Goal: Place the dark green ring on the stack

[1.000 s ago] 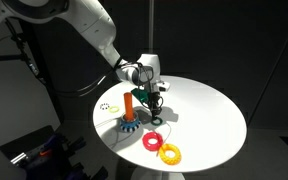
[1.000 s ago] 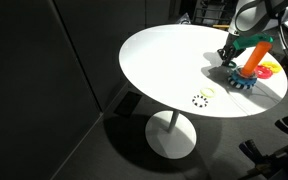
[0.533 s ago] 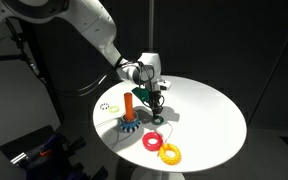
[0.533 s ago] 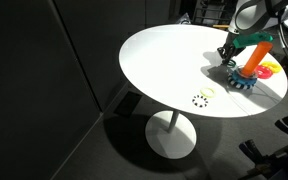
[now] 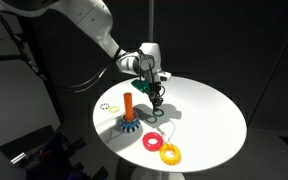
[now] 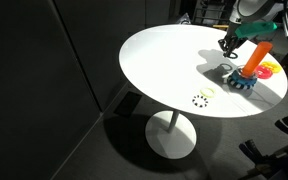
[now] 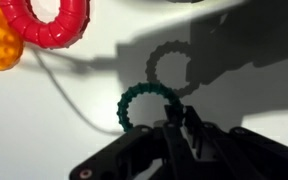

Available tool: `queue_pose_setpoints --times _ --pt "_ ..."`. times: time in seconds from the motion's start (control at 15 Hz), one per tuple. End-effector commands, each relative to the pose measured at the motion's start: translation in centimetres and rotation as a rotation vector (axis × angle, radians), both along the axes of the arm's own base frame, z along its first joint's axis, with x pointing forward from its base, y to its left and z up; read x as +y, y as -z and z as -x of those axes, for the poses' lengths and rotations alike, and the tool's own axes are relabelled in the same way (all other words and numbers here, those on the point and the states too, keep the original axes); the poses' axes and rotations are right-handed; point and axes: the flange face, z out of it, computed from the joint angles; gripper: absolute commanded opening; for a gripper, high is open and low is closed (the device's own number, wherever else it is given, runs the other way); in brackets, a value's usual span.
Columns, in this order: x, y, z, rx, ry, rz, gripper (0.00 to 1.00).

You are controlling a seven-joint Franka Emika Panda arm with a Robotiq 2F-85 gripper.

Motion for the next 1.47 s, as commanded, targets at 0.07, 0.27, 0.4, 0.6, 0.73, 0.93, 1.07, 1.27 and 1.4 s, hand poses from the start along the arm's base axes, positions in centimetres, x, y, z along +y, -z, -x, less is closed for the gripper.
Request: queue_pose_setpoints --times 0.07,0.27,0.4,0.6,0.73,0.93,1.07,1.27,1.4 --pt "0.4 -4.5 0.4 0.008 -0.048 0.025 0.05" --pt "0.8 -6.8 0.7 -0.005 -0.08 0.038 0.05" --pt "1.0 -8.2 1.1 -0.006 -0.104 0.039 0.05" --pt "1.3 -10.0 2.1 0.001 -0.136 0.03 0.05" --pt "1.6 -11.2 2.8 0.009 -0.156 0.023 0.05" --pt "2.0 -13.0 4.0 0.017 -0.183 0.015 0.05" --pt "2.2 -14.0 4.9 0.026 -0.201 0.008 0.05" --pt "2.5 -15.4 6.4 0.043 -0.235 -0.005 0.05" --pt "2.6 -16.1 7.4 0.052 -0.258 -0.016 0.05"
